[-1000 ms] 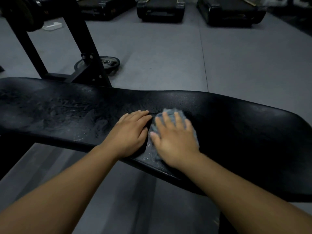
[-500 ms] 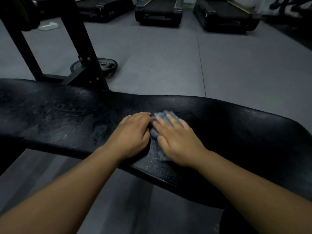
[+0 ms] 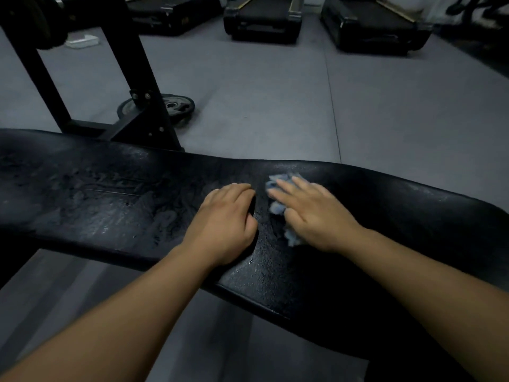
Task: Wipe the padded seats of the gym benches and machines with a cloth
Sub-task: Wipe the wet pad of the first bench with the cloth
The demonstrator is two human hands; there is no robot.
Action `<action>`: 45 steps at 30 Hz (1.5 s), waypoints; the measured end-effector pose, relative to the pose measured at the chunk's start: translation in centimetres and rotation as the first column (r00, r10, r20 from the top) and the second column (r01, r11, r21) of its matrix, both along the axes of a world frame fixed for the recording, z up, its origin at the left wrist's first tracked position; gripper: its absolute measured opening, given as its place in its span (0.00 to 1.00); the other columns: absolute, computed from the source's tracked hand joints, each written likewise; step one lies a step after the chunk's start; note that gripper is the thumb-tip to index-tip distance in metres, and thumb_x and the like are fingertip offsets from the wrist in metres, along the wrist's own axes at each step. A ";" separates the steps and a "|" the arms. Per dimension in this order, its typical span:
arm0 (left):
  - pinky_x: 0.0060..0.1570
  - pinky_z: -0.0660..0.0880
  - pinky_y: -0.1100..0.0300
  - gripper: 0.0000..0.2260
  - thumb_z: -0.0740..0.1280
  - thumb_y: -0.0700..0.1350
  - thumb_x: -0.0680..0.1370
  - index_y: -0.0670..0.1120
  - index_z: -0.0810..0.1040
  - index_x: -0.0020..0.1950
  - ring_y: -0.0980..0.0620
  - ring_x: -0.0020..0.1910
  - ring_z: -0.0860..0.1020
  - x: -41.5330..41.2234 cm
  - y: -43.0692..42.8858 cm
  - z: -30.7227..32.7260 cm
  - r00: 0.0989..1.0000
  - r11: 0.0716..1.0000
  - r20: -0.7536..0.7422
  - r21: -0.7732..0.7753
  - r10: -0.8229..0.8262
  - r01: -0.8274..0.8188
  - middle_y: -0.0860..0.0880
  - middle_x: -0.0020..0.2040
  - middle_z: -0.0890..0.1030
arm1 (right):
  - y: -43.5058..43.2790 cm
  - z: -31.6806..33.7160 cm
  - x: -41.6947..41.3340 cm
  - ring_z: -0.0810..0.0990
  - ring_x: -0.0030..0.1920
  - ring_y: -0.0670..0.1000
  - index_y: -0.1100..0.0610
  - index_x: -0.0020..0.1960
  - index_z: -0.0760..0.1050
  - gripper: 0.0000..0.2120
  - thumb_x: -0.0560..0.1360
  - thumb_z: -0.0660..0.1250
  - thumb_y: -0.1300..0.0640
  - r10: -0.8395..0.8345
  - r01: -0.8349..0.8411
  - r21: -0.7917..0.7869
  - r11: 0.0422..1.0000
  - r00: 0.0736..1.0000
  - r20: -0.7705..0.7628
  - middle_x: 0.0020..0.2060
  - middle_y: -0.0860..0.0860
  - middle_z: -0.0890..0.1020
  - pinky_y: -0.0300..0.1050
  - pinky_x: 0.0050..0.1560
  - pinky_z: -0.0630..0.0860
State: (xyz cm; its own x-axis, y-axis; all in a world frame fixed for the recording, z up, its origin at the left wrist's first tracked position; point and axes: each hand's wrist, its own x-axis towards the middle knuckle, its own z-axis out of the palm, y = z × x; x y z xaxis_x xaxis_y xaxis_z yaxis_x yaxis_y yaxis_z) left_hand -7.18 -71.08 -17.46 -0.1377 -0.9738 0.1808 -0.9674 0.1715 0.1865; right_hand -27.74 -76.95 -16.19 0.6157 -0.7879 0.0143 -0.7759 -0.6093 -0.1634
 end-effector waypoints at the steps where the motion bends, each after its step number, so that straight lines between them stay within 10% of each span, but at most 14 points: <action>1: 0.74 0.60 0.49 0.29 0.49 0.53 0.74 0.46 0.71 0.72 0.49 0.73 0.66 0.0 0.1 0.0 1.000 1.000 -0.001 0.002 0.006 -0.006 0.49 0.73 0.70 | -1.7 -0.1 -0.5 0.49 0.80 0.50 0.43 0.80 0.55 0.31 0.77 0.41 0.45 -0.058 0.058 -0.002 0.998 0.998 -0.024 0.81 0.44 0.53 0.51 0.77 0.48; 5: 0.75 0.60 0.51 0.28 0.53 0.52 0.75 0.44 0.70 0.73 0.48 0.74 0.65 -0.1 0.1 0.1 0.999 0.999 -0.025 0.002 0.039 -0.039 0.47 0.74 0.70 | -6.8 0.1 3.6 0.53 0.79 0.57 0.46 0.77 0.57 0.24 0.83 0.45 0.46 -0.294 0.296 0.014 0.955 0.952 -0.085 0.80 0.48 0.58 0.60 0.76 0.51; 11: 0.72 0.65 0.50 0.29 0.49 0.51 0.73 0.41 0.74 0.67 0.46 0.69 0.70 0.1 0.1 0.0 0.996 0.996 -0.048 -0.044 0.069 -0.071 0.44 0.68 0.75 | 2.2 0.0 3.4 0.48 0.81 0.51 0.46 0.81 0.52 0.34 0.76 0.37 0.43 0.064 -0.064 -0.019 0.998 0.998 -0.021 0.81 0.45 0.53 0.52 0.78 0.46; 18: 0.75 0.61 0.51 0.34 0.44 0.53 0.72 0.42 0.70 0.73 0.46 0.74 0.66 -0.1 0.3 0.2 0.995 0.995 -0.023 0.004 0.096 -0.096 0.45 0.74 0.70 | -2.1 0.2 4.1 0.47 0.81 0.54 0.46 0.80 0.53 0.26 0.82 0.47 0.47 -0.228 0.228 -0.009 0.974 0.971 -0.066 0.81 0.48 0.51 0.57 0.77 0.47; 24: 0.76 0.57 0.53 0.30 0.49 0.51 0.75 0.44 0.67 0.76 0.47 0.77 0.61 1.3 0.0 0.6 1.000 0.995 -0.019 0.095 0.013 -0.011 0.46 0.78 0.65 | 7.3 0.1 -0.2 0.49 0.81 0.52 0.44 0.80 0.56 0.34 0.75 0.40 0.43 0.128 -0.127 0.014 0.992 0.991 -0.028 0.81 0.46 0.54 0.53 0.78 0.47; 29: 0.76 0.55 0.55 0.30 0.49 0.52 0.76 0.46 0.65 0.77 0.49 0.77 0.60 1.6 0.5 1.0 1.000 0.994 -0.009 0.106 0.000 0.001 0.48 0.78 0.64 | 3.7 0.1 1.7 0.45 0.81 0.53 0.42 0.80 0.51 0.32 0.76 0.38 0.42 -0.191 0.192 0.010 0.981 0.980 -0.062 0.81 0.45 0.50 0.56 0.78 0.46; 35: 0.76 0.58 0.52 0.28 0.51 0.51 0.76 0.47 0.69 0.75 0.47 0.77 0.62 3.0 0.5 1.4 1.000 0.993 -0.023 0.117 -0.001 0.004 0.48 0.77 0.67 | 13.2 -0.3 1.8 0.56 0.79 0.56 0.47 0.78 0.63 0.30 0.76 0.48 0.44 0.073 -0.073 0.027 0.997 0.997 0.008 0.79 0.48 0.61 0.61 0.76 0.56; 41: 0.76 0.59 0.50 0.27 0.52 0.50 0.77 0.45 0.71 0.74 0.45 0.76 0.64 3.5 0.8 1.2 1.000 0.995 -0.026 0.099 0.007 -0.005 0.46 0.76 0.68 | 7.1 0.1 2.9 0.45 0.81 0.56 0.44 0.80 0.52 0.32 0.77 0.41 0.42 -0.265 0.267 0.030 0.963 0.963 -0.051 0.81 0.47 0.50 0.59 0.78 0.47; 45: 0.76 0.59 0.49 0.27 0.51 0.51 0.78 0.46 0.70 0.75 0.45 0.76 0.64 3.8 1.1 1.1 1.000 0.995 -0.029 0.102 -0.002 0.005 0.46 0.76 0.67 | 12.1 -0.2 5.8 0.55 0.79 0.60 0.49 0.78 0.62 0.31 0.76 0.50 0.44 -0.099 0.099 0.000 0.995 0.995 -0.009 0.79 0.51 0.60 0.62 0.76 0.53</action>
State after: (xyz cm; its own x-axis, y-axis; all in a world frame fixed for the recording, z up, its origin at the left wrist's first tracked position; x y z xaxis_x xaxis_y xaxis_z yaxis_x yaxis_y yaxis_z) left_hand -3.38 -69.99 -16.32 -0.1372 -0.9869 0.0844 -0.9607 0.1533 0.2314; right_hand -21.89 -64.88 -16.38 0.5348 -0.8449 0.0089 -0.8339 -0.5294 -0.1562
